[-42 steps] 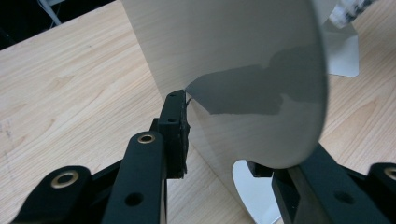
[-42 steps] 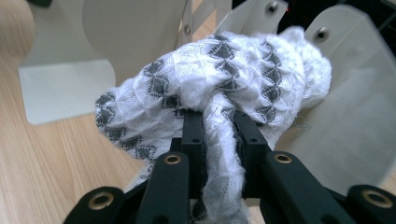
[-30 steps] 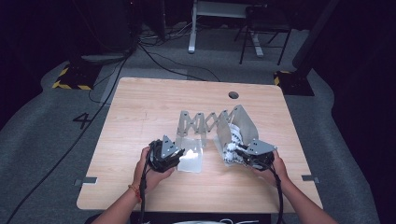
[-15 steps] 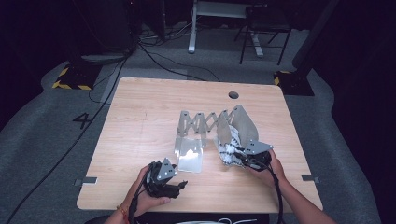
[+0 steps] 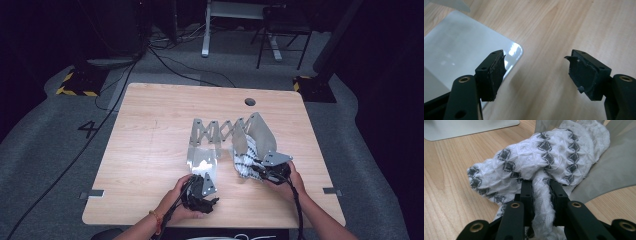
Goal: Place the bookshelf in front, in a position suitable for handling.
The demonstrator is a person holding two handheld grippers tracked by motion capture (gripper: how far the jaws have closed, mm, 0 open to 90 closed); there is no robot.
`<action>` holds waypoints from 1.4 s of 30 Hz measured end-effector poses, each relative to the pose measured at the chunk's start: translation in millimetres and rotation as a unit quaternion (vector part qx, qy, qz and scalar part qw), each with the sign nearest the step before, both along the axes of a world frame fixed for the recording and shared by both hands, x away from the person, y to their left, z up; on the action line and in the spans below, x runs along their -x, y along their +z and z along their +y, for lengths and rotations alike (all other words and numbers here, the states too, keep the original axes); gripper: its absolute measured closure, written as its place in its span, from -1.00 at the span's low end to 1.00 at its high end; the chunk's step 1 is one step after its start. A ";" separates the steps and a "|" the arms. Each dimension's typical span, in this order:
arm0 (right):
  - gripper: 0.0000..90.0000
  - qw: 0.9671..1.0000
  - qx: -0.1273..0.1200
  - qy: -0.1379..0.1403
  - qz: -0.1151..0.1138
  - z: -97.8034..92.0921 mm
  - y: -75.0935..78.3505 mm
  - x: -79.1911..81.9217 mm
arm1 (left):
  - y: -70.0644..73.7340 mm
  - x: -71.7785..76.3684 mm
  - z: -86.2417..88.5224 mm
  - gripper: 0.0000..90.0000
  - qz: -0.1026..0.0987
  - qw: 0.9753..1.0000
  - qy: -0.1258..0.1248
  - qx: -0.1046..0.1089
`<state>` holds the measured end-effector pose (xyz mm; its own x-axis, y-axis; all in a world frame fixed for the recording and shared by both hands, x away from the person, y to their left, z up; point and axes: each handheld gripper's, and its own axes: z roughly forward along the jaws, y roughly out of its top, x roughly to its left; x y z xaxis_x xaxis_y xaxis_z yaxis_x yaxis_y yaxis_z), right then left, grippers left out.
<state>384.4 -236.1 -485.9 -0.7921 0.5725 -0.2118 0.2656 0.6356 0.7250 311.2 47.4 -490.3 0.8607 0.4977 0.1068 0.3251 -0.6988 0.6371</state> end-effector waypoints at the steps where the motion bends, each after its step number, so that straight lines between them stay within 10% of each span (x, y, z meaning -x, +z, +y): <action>1: 0.71 1.000 -0.001 -0.001 0.000 -0.3 0.1 0.2 | -1.2 -2.7 -2.0 -0.35 0.000 1.000 -0.003 -0.002; 11: 0.70 1.000 -0.005 -0.001 -0.010 -4.0 3.4 2.5 | -11.9 -16.7 0.1 -0.51 0.029 0.998 0.016 0.059; 29: 0.72 0.998 -0.042 -0.009 -0.051 -16.2 29.3 11.4 | -12.7 -18.8 1.4 -0.54 0.029 0.998 0.004 0.062; 42: 0.75 0.989 -0.071 -0.022 -0.125 -14.7 67.5 22.9 | -12.7 -18.2 2.0 -0.52 0.027 0.998 0.003 0.061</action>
<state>361.5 -250.8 -418.4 -0.6986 0.6436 -0.3128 0.0922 0.5144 0.8526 329.4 49.4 -503.0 0.8609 0.5087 -0.0019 0.3647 -0.6147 0.6994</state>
